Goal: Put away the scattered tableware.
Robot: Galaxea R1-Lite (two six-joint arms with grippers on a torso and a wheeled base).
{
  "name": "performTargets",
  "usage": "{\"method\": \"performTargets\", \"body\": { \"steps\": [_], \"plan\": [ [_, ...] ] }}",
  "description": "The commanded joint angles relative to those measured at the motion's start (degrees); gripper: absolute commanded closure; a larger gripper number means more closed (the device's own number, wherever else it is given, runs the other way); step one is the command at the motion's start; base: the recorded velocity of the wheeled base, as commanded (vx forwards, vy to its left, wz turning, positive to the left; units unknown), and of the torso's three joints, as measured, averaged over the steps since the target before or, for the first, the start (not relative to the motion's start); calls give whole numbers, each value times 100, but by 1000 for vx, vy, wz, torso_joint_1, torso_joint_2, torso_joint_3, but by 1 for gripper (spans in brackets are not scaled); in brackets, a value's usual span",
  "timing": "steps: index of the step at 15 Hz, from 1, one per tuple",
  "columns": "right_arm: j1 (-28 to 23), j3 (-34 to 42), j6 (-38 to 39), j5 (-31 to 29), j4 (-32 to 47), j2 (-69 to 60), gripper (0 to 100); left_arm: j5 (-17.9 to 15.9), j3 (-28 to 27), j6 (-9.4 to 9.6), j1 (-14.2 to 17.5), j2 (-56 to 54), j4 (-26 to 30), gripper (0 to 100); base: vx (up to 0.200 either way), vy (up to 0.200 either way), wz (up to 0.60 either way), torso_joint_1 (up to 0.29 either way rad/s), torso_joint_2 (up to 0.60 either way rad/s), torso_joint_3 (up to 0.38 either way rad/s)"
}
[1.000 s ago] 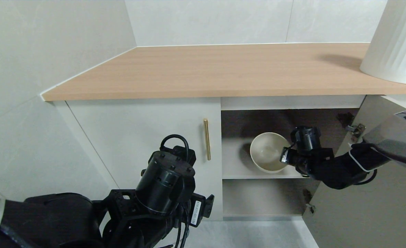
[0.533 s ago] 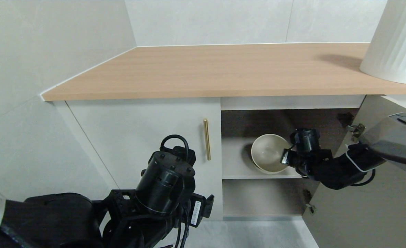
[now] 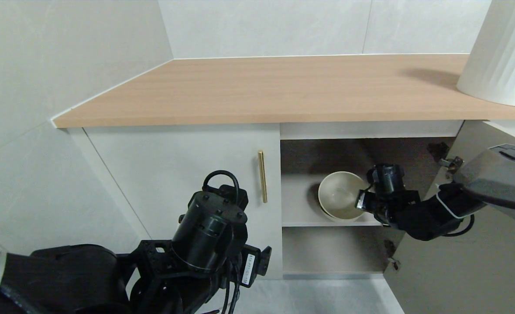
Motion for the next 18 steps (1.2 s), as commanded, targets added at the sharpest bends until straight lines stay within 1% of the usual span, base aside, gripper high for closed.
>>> {"method": "performTargets", "body": {
  "steps": [1, 2, 7, 10, 11, 12, 13, 14, 16, 18],
  "plan": [
    [1, -6, 1, 1, 0, 25, 100, 1, -1, -2, -2, -4, -4, 0, 0, 0, 0, 0, 0, 0],
    [1, -41, 1, 1, -9, 43, 0, 1, -1, -2, -2, -4, -4, 0, 0, 0, 0, 0, 0, 0],
    [9, -41, 116, 10, -27, -54, 0, 1, -1, -10, 7, -12, -4, 0, 0, 0, 0, 0, 0, 0],
    [97, 161, 124, 80, 35, -397, 0, -8, -10, -54, 86, -127, -4, 0, 0, 0, 0, 0, 0, 0],
    [168, 477, 107, 396, 35, -775, 0, -34, -27, -186, 209, -285, -30, 0, 0, 0, 0, 0, 0, 0],
    [194, 644, 89, 581, 35, -986, 0, -69, -18, -230, 288, -381, -48, 0, 0, 0, 0, 0, 0, 0],
    [238, 1137, -60, 1029, 140, -1618, 0, -113, 96, -265, 490, -654, -30, 0, 0, 0, 0, 0, 0, 0],
    [264, 1497, -297, 1258, 351, -2102, 0, -113, 298, -265, 657, -882, -48, 0, 0, 0, 0, 0, 0, 0],
    [343, 1919, -552, 1416, 677, -2928, 0, -140, 579, -256, 1035, -1427, -39, 0, 0, 0, 0, 0, 0, 0],
    [370, 2165, -552, 1451, 1160, -3605, 0, -315, 860, -256, 1237, -1937, -39, 0, 0, 0, 0, 0, 0, 0]
  ]
}}
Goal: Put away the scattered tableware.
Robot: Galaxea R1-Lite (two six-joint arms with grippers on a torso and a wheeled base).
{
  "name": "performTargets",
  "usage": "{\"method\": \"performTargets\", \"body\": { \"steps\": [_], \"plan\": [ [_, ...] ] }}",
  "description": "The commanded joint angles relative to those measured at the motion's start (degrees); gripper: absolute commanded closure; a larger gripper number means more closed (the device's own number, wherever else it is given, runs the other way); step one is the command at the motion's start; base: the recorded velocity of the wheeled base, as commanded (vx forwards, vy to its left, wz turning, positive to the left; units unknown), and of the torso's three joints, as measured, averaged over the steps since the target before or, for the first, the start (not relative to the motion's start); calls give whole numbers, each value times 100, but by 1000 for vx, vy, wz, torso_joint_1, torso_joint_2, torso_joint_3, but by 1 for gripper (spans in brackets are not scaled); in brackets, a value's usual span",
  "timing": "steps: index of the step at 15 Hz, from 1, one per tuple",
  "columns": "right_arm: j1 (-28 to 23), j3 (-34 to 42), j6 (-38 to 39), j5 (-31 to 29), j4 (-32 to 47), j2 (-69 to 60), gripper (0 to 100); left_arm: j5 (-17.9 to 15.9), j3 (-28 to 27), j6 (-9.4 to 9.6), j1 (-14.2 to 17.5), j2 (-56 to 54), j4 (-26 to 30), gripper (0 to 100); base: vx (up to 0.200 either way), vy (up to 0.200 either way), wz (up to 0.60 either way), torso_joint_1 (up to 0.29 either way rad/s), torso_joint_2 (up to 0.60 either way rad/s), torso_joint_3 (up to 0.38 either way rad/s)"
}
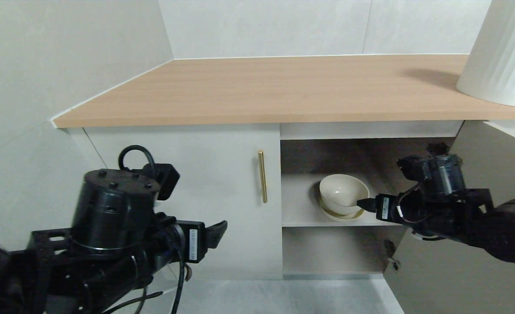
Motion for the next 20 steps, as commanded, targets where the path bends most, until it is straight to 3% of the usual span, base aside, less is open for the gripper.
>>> {"method": "performTargets", "body": {
  "steps": [1, 3, 4, 6, 13, 20],
  "plan": [
    [108, 539, -78, 104, 530, -1280, 0, -168, 466, 1, 241, -781, -7, 0, 0, 0, 0, 0, 0, 0],
    [187, 733, -87, 95, 1066, -2001, 0, -247, 729, 27, 478, -1168, 1, 0, 0, 0, 0, 0, 0, 0],
    [248, 741, -69, 113, 1523, -2449, 0, -352, 756, 27, 821, -1335, 10, 0, 0, 0, 0, 0, 0, 0],
    [407, 768, -61, 130, 2051, -2809, 0, -476, 747, 10, 1102, -1396, 10, 0, 0, 0, 0, 0, 0, 0],
    [679, 882, -61, -1, 2394, -3029, 0, -493, 765, 133, 891, -1423, 28, 0, 0, 0, 0, 0, 0, 0],
    [688, 899, -87, -142, 2394, -3099, 0, -484, 791, 133, 874, -1379, 45, 0, -200, 0, 0, 2, 2, 2]
  ]
}}
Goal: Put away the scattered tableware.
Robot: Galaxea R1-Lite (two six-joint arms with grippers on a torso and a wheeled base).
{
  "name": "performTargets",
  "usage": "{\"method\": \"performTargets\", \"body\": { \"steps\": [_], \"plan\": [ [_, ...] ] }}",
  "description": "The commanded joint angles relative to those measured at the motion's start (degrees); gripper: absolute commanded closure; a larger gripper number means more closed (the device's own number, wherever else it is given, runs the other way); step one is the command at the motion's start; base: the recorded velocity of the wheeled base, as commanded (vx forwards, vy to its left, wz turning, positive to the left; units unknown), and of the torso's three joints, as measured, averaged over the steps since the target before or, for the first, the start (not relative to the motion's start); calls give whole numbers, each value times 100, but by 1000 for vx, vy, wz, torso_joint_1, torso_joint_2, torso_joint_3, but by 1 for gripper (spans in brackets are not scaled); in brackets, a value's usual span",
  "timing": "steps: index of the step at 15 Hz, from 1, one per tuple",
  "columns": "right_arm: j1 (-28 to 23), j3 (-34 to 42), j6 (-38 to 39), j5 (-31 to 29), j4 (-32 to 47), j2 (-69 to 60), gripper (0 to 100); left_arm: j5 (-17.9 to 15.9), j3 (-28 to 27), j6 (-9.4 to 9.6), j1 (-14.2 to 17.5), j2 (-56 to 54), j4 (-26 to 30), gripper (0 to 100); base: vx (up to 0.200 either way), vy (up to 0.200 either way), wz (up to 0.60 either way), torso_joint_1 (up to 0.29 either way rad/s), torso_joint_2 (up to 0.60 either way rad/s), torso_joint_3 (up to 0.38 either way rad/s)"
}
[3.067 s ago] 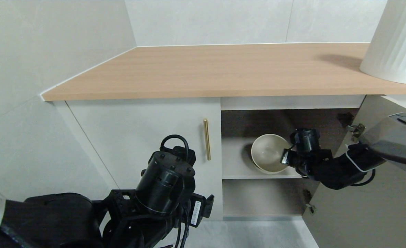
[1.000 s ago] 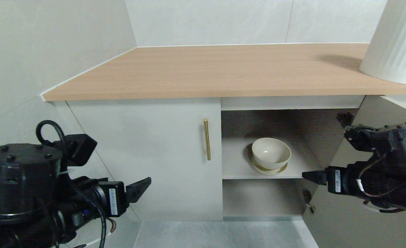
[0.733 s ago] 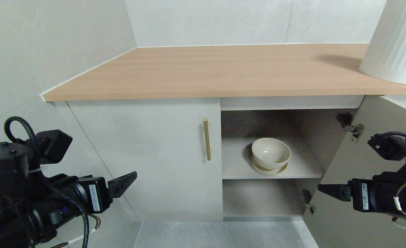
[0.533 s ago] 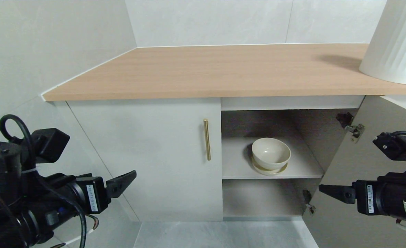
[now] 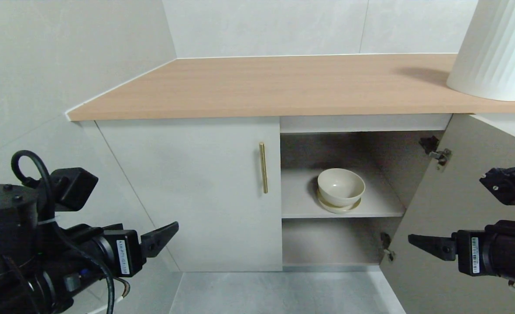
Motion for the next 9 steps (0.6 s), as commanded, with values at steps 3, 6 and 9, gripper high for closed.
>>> {"method": "performTargets", "body": {
  "steps": [3, 6, 9],
  "plan": [
    [1, 1, -2, -3, -4, 11, 0, 3, 0, -5, 5, 45, 14, 0, -200, 0, 0, 1, -2, 5],
    [1, 1, -2, -3, 4, 11, 0, -5, 0, -5, 5, 45, 14, 0, -200, 0, 0, 2, 1, 1],
    [1, 10, -10, -3, 4, 2, 0, -5, 9, -5, -4, 63, 14, 0, -200, 0, 0, 2, 2, 4]
  ]
}}
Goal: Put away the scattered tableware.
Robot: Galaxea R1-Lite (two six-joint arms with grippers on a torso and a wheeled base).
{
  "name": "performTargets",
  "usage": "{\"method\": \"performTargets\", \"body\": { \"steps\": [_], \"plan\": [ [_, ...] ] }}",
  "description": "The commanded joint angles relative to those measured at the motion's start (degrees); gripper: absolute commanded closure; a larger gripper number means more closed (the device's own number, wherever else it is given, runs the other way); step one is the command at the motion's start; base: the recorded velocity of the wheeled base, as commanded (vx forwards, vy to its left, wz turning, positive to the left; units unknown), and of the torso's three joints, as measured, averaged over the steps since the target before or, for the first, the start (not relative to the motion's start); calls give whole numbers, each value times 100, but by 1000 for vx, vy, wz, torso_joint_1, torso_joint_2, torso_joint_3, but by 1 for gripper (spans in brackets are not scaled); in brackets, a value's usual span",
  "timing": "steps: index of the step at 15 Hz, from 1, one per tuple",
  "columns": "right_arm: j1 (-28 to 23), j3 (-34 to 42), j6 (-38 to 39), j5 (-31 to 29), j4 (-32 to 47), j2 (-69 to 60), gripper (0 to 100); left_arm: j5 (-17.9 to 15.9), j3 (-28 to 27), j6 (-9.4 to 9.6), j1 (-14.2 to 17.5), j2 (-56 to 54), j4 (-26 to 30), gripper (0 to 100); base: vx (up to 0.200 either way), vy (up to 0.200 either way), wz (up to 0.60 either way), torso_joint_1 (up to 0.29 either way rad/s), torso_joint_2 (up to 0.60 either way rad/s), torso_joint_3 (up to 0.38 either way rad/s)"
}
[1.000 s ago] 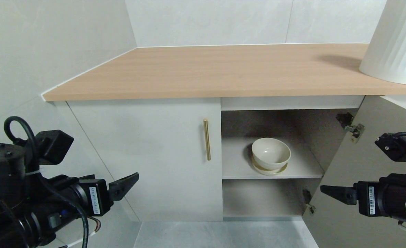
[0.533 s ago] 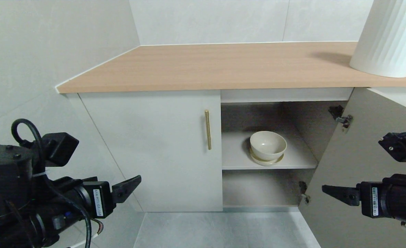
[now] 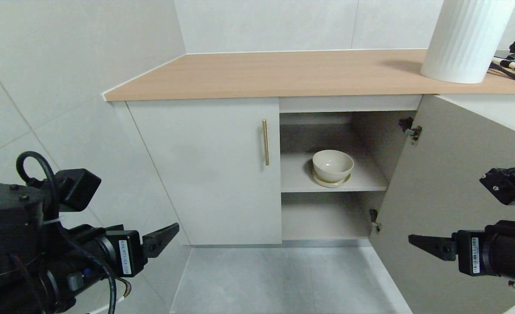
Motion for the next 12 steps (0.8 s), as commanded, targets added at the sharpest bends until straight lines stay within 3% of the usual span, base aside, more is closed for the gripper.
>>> {"method": "performTargets", "body": {
  "steps": [1, 3, 12],
  "plan": [
    [1, 4, -1, 1, -4, 10, 0, -1, 9, -3, -4, 24, -2, 0, -200, 0, 0, 2, 2, -2],
    [1, 4, -1, 1, -4, 19, 0, -1, 9, -3, -4, 24, -2, 0, -200, 0, 0, 5, 2, -2],
    [-7, 4, -1, 1, -4, 46, 0, -1, 53, 6, -48, 68, -2, 0, 0, 0, 0, 0, 0, 0]
  ]
}}
